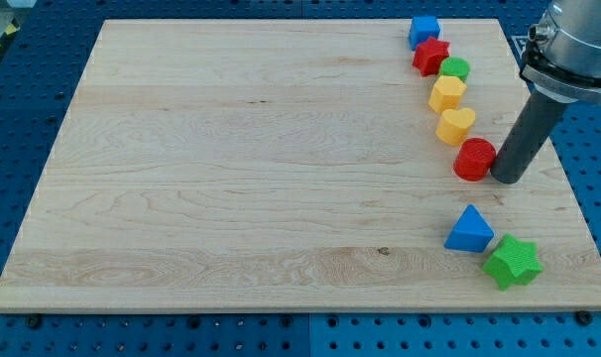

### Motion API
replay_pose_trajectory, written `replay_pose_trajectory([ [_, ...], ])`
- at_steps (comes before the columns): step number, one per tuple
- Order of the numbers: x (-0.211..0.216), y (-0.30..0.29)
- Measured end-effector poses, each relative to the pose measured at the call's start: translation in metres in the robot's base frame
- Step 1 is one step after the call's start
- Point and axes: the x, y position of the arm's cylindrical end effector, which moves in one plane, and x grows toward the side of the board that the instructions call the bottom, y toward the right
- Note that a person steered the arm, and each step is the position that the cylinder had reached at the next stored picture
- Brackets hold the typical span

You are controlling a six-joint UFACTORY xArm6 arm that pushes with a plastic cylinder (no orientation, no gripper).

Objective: Move the red circle and blue triangle to the bottom of the yellow heart

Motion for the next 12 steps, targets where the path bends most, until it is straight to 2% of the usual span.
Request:
replay_pose_trajectory([
  [2,0.033,-0.018],
  [4,0.039,-0.121],
  [5,0.108,-0.122],
  [6,0.125,-0.109],
  [9,0.084,-0.052],
  [11,0.077,-0.055],
  [12,0.076,-0.083],
])
